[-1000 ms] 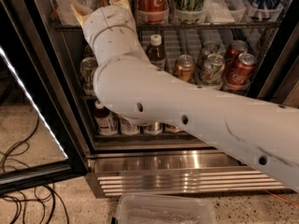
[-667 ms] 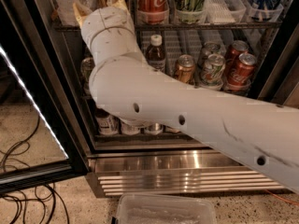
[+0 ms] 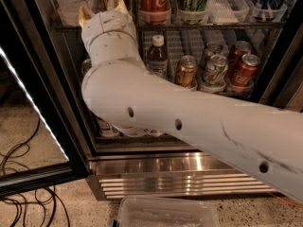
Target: Pick orange can from top shelf of fridge
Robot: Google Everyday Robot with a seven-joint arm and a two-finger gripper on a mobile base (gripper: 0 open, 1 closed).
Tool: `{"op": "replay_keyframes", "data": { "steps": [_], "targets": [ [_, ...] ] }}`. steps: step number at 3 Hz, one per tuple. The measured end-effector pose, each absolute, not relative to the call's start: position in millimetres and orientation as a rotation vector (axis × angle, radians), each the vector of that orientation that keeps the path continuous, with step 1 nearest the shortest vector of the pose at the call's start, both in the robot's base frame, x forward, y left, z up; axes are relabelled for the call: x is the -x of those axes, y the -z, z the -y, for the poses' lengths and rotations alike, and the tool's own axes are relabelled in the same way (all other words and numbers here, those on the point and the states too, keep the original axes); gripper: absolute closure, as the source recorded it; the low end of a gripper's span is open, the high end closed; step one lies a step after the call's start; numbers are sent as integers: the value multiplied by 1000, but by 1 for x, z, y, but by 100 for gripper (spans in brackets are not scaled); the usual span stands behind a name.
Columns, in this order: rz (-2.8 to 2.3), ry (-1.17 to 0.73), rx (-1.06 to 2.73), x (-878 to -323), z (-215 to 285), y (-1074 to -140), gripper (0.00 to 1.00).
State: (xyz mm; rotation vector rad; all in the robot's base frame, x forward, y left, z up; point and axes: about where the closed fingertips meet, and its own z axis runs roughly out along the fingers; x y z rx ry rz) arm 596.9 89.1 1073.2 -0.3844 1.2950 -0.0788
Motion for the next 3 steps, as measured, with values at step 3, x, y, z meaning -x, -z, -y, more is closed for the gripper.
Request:
{"op": "replay_keyframes", "data": {
  "steps": [3],
  "targets": [
    [-1335,194,333,-589,-63,-1066,45]
  ]
}}
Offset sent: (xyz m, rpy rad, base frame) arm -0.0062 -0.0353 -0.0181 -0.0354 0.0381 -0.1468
